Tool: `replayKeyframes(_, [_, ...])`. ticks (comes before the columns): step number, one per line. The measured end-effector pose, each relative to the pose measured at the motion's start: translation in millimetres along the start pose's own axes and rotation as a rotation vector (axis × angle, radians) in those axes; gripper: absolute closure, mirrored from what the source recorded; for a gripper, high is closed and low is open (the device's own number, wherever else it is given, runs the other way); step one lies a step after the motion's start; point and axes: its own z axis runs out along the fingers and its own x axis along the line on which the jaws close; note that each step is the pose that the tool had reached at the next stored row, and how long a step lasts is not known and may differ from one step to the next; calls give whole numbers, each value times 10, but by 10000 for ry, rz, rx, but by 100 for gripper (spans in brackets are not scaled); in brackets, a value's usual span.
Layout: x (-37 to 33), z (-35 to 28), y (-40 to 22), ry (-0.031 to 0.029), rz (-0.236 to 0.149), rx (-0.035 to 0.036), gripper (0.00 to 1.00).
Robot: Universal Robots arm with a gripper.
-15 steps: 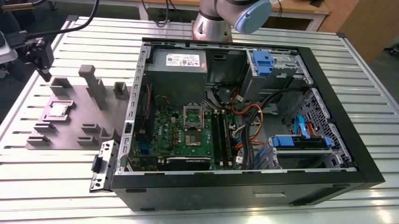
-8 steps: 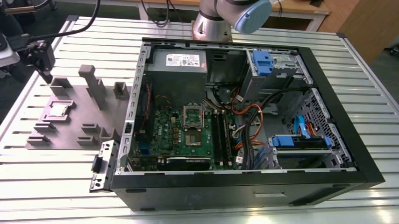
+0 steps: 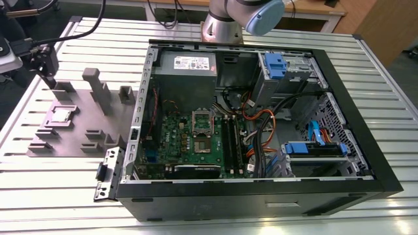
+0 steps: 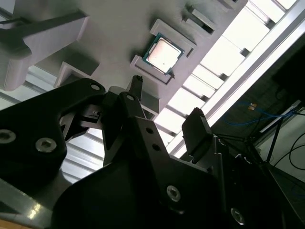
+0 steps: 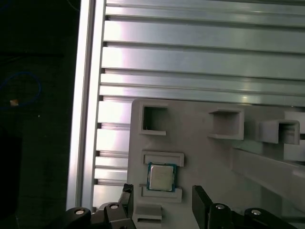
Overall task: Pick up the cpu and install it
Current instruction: 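Pick up the cpu and move it towards the insertion slot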
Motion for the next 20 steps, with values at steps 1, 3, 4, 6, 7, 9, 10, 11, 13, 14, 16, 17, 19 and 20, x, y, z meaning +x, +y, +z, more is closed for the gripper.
replayKeyframes(1, [0,9,0,0,-9,-5,40])
replayKeyframes(3, [0,31,-3,0,-20,-32,40])
replayKeyframes(4, [0,44,-4,-1,-21,-55,40])
replayKeyframes(6, [0,75,-8,-2,-23,-94,40])
replayKeyframes(7, [1,92,-11,-1,-23,-100,40])
replayKeyframes(9, [1,128,-14,6,-24,-102,40])
replayKeyframes(10, [1,146,-16,13,-24,-102,40])
replayKeyframes(11, [1,164,-17,19,-24,-102,40])
replayKeyframes(13, [1,201,-18,23,-23,-102,40])
replayKeyframes(14, [2,219,-19,24,-20,-102,40])
replayKeyframes(16, [2,255,-21,20,24,-103,40])
replayKeyframes(17, [1,273,-22,17,89,-103,40])
replayKeyframes(19, [2,309,-24,11,192,-102,40])
replayKeyframes(20, [2,327,-25,8,222,-102,40])
